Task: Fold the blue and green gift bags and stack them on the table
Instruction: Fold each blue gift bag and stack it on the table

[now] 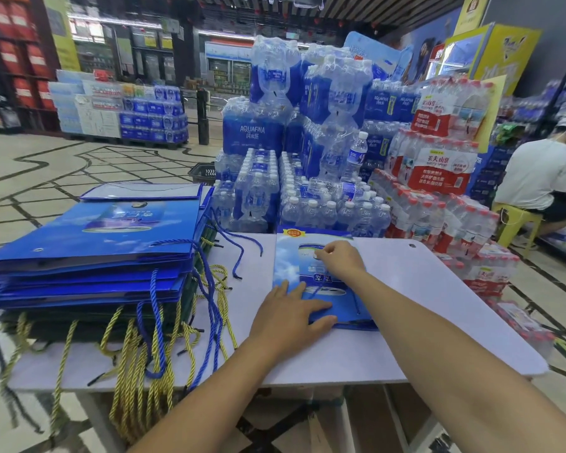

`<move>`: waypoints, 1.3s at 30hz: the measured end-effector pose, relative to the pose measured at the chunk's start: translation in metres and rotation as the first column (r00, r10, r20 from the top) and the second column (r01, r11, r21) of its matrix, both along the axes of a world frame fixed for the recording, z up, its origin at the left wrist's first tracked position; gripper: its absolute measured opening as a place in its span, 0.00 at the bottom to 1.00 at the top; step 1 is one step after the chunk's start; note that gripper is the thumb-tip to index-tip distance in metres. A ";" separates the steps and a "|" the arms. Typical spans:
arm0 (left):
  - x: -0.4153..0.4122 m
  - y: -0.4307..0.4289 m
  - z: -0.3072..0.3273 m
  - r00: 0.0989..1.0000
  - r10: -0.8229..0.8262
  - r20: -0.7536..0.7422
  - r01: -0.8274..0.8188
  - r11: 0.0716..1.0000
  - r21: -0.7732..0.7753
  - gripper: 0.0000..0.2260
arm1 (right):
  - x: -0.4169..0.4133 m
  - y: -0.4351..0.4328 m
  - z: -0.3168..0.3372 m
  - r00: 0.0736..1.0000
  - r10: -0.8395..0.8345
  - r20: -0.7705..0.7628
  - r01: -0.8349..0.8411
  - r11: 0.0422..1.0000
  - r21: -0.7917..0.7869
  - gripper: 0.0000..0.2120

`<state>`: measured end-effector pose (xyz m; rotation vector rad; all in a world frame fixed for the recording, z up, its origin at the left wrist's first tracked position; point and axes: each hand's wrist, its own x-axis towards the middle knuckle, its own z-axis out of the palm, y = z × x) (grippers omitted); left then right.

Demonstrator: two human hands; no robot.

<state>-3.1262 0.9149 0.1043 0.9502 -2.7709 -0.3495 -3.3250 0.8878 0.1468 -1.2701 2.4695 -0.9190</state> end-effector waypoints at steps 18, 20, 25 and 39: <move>-0.010 0.030 0.019 0.992 0.098 -0.075 -0.104 0.991 -0.082 0.20 | 0.023 0.126 -0.025 0.905 0.301 -0.300 -0.142 0.880 0.454 0.39; -0.019 0.015 0.021 0.995 0.091 -0.047 -0.093 0.994 -0.051 0.22 | 0.027 0.127 -0.023 0.900 0.317 -0.299 -0.144 0.863 0.484 0.42; -0.057 -0.039 0.017 0.993 0.080 0.081 -0.080 0.997 -0.008 0.25 | 0.027 0.125 -0.027 0.895 0.309 -0.320 -0.120 0.860 0.496 0.43; -0.108 -0.110 -0.005 0.980 0.075 0.186 -0.064 0.996 -0.060 0.29 | 0.022 0.123 -0.035 0.884 0.314 -0.347 -0.117 0.867 0.485 0.40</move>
